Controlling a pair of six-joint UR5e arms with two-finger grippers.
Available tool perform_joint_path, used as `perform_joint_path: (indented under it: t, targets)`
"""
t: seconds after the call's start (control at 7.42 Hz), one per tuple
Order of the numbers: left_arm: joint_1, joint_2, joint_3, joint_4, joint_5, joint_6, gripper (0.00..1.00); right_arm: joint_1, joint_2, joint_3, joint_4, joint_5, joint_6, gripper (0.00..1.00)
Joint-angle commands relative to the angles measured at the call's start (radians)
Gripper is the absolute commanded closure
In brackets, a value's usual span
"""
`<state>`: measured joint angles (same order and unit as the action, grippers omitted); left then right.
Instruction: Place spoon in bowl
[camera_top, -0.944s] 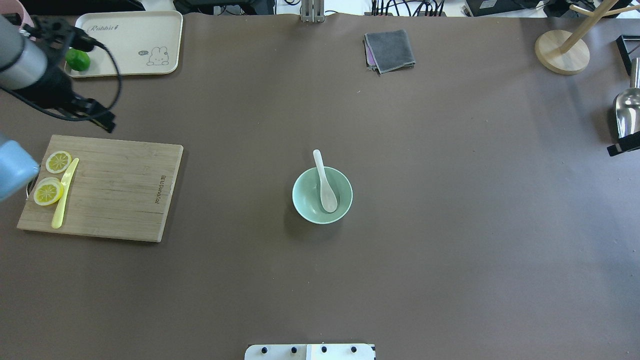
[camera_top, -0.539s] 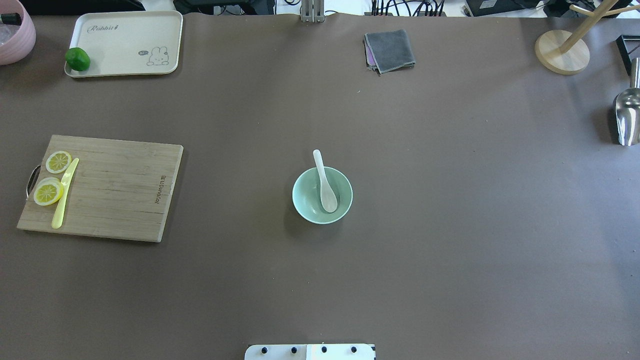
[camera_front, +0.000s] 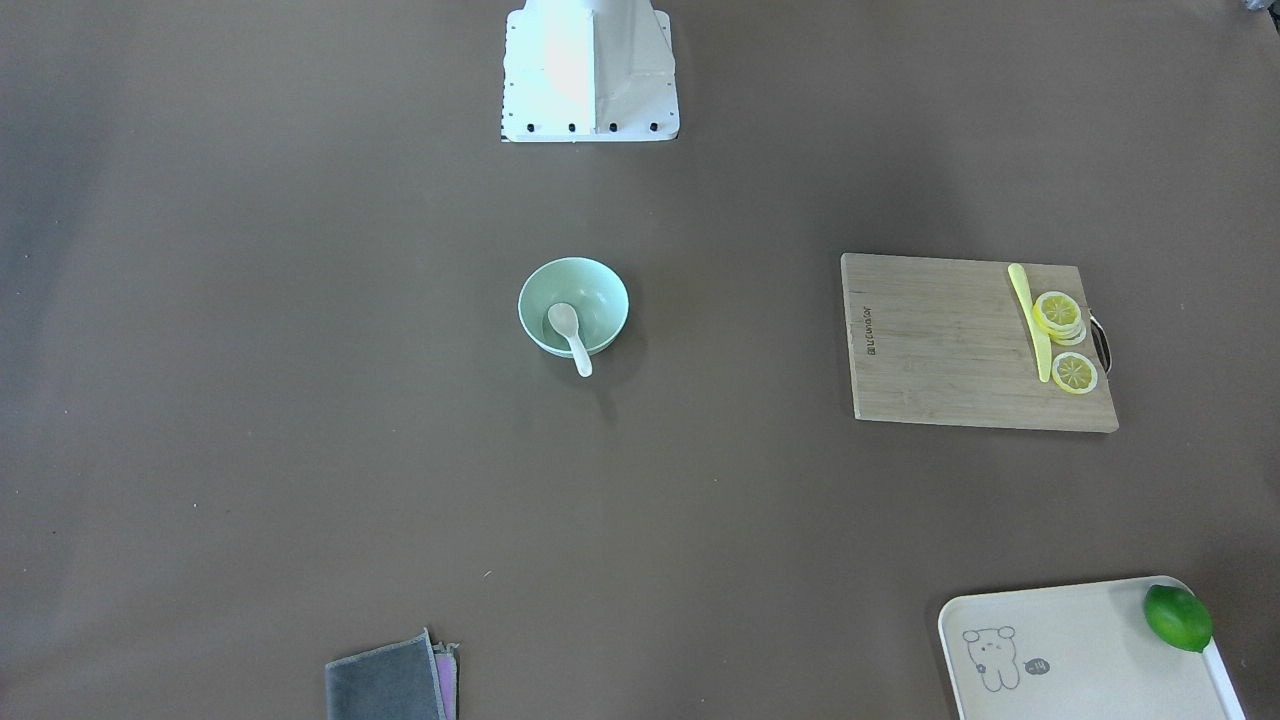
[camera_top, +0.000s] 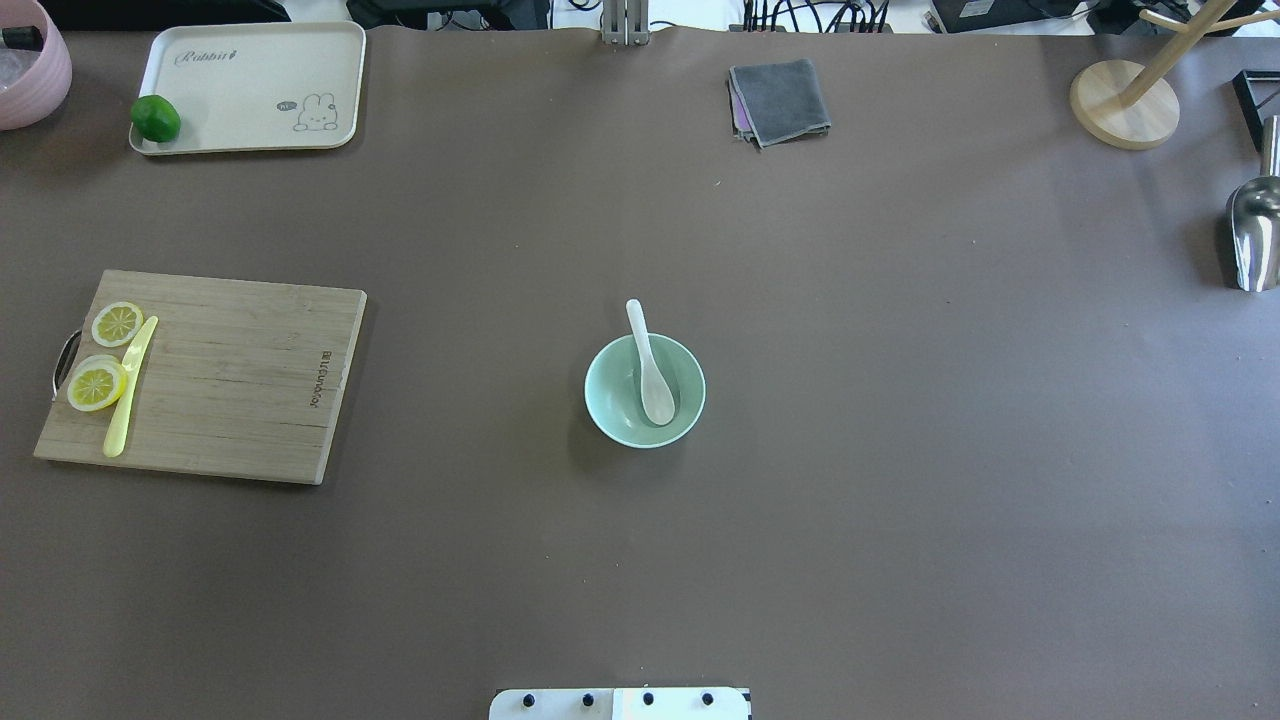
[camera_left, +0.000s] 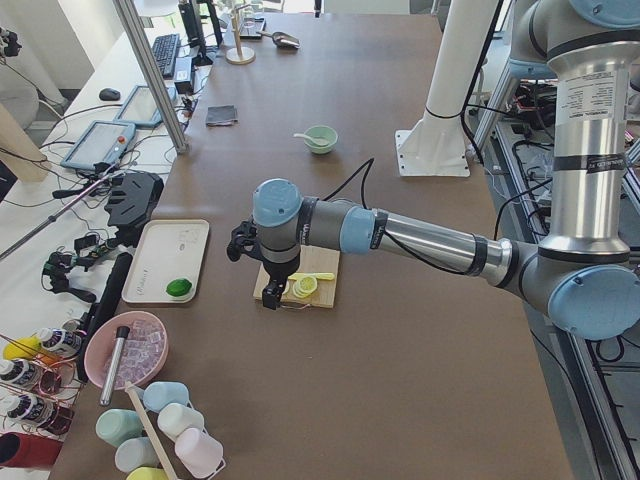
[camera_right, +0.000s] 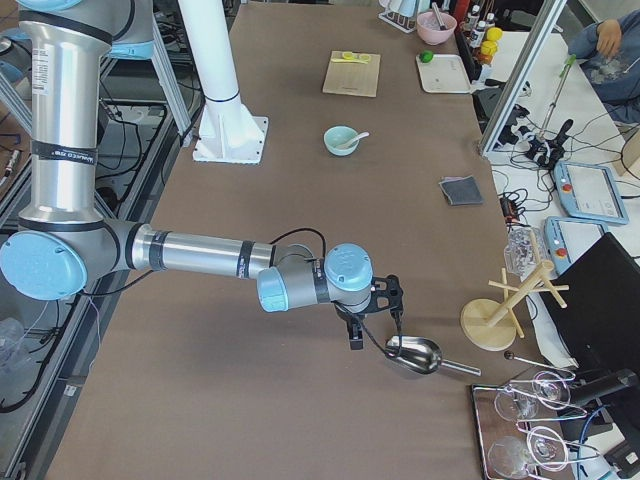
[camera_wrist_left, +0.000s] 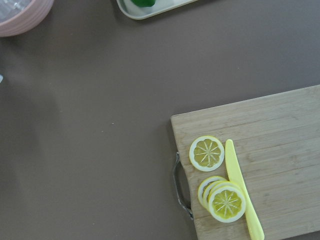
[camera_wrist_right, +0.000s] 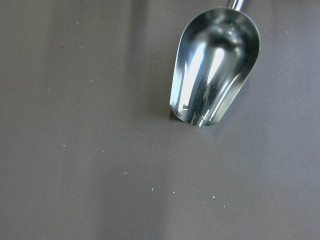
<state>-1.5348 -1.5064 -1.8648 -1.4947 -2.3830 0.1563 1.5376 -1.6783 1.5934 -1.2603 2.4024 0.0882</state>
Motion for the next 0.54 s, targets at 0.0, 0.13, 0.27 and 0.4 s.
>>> perform_joint_path:
  t: [0.0, 0.13, 0.27, 0.4]
  targets:
    - [-0.011, 0.009, -0.004, -0.007, 0.004, 0.014, 0.02, 0.019, 0.005, 0.0, -0.013, 0.003, -0.013, 0.0]
    - [-0.011, -0.007, -0.008, -0.006, 0.027, 0.017, 0.02, 0.022, 0.011, 0.003, -0.014, 0.004, -0.011, 0.0]
    - [-0.011, -0.005, -0.001, -0.006, 0.047, 0.012, 0.02, 0.022, 0.028, -0.001, -0.017, 0.003, -0.007, 0.0]
    - [-0.014, -0.002, -0.011, -0.006, 0.047, 0.011, 0.02, 0.022, 0.035, -0.001, -0.021, 0.0, -0.001, 0.0]
